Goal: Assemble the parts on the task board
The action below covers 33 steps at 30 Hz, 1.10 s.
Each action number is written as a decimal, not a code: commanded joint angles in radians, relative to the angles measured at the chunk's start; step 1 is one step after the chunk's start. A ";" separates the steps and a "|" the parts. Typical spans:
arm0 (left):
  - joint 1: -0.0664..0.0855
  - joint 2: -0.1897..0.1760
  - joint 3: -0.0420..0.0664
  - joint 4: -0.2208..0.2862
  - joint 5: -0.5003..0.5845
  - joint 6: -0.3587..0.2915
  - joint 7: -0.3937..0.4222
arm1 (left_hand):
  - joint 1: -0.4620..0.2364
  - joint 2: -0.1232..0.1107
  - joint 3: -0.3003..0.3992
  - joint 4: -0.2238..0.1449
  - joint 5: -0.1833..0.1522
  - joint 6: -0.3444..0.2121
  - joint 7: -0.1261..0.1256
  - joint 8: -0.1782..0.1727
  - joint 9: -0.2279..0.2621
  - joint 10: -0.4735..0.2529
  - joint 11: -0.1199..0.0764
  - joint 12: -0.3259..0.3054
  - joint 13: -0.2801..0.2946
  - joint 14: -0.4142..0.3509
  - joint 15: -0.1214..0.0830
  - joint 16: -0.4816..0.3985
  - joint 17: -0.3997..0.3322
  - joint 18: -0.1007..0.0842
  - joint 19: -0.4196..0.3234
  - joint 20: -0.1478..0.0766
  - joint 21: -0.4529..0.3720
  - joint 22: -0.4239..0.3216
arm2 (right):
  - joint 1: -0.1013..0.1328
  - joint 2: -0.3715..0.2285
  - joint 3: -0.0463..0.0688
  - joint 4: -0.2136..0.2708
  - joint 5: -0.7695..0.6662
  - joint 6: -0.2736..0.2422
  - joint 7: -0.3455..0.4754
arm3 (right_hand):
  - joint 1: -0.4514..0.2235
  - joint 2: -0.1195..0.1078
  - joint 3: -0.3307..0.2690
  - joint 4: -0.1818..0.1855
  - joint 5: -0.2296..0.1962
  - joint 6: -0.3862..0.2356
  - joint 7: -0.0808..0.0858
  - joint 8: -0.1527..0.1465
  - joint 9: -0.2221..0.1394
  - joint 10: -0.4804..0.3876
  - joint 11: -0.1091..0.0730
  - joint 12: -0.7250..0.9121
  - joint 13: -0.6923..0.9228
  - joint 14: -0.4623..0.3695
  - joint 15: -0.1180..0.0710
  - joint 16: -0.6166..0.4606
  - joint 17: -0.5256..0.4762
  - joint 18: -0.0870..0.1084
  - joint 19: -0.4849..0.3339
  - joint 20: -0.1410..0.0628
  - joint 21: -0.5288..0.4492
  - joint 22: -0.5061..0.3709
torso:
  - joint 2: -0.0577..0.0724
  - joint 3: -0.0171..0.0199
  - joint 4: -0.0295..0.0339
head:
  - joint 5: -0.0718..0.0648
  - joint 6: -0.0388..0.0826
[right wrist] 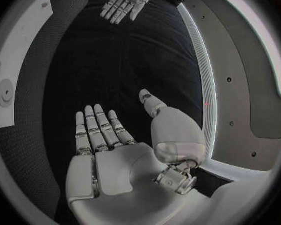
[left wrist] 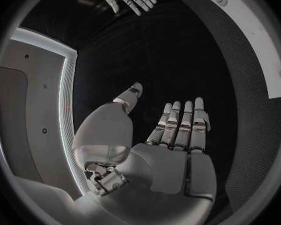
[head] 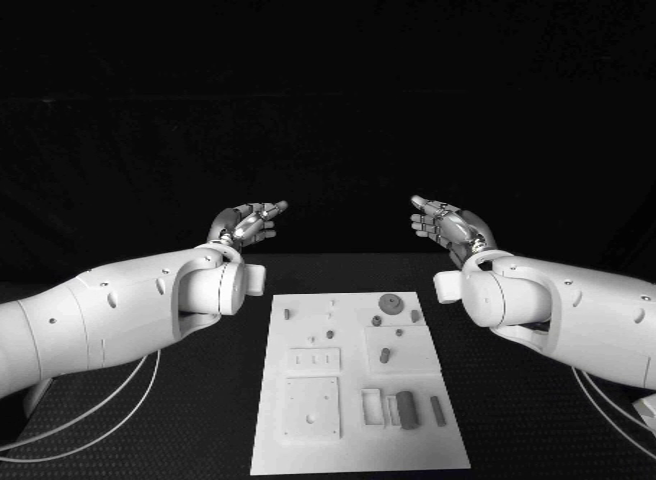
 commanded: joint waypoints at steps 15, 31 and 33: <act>0.044 0.012 -0.057 -0.047 -0.018 0.168 -0.157 | 0.078 0.013 0.033 -0.027 0.009 0.097 0.044 0.047 0.030 0.116 0.032 0.039 0.018 0.106 0.014 0.060 0.037 0.000 0.089 -0.021 0.036 0.036 | 0.063 0.053 -0.048 -0.211 -0.595 0.296 -0.236 | 0.220 -0.024 0.072 -0.180 0.009 0.267 0.100 0.148 0.077 0.269 -0.011 0.126 0.036 0.282 -0.005 0.144 0.070 0.095 0.280 -0.003 0.076 0.140 | -0.002 -0.0067 -0.0020 | 0.006 0.006; 0.044 -0.049 -0.067 0.037 -0.040 0.242 -0.099 | 0.170 0.043 0.174 -0.151 0.015 0.380 0.034 0.120 0.017 0.446 0.001 0.151 0.072 0.427 -0.058 0.194 0.127 0.041 0.323 -0.095 0.143 0.089 | 0.048 0.083 -0.047 -0.248 -1.329 0.371 -0.252 | 0.321 -0.092 0.153 -0.179 0.008 0.523 0.017 0.184 0.057 0.545 -0.110 0.157 0.029 0.686 -0.194 0.304 0.205 0.200 0.711 -0.053 0.200 0.133 | 0.026 0.0016 0.0099 | -0.005 0.023; 0.044 -0.062 -0.066 0.057 -0.039 0.245 -0.094 | 0.163 0.041 0.174 -0.152 0.015 0.380 0.035 0.116 0.014 0.445 0.002 0.146 0.071 0.425 -0.057 0.190 0.129 0.039 0.322 -0.096 0.141 0.090 | 0.045 0.086 -0.047 -0.244 -1.412 0.374 -0.254 | 0.325 -0.102 0.151 -0.179 0.008 0.528 0.017 0.176 0.050 0.576 -0.122 0.159 0.032 0.713 -0.207 0.318 0.222 0.200 0.743 -0.066 0.210 0.137 | 0.036 0.0028 0.0143 | -0.009 0.024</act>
